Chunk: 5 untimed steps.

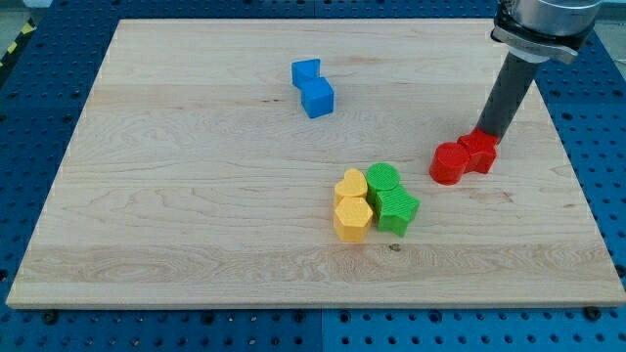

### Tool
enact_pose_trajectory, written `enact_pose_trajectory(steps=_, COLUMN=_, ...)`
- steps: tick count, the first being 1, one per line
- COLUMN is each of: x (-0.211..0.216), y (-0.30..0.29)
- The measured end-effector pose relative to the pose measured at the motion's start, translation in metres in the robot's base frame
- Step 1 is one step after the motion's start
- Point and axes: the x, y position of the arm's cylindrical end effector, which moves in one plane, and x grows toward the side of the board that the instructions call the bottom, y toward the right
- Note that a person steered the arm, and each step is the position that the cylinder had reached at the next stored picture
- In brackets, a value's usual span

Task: Move the red blocks close to the green blocks

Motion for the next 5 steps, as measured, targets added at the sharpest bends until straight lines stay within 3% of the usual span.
enact_pose_trajectory(steps=2, x=-0.020, y=-0.006)
enact_pose_trajectory(steps=5, x=0.008, y=-0.030)
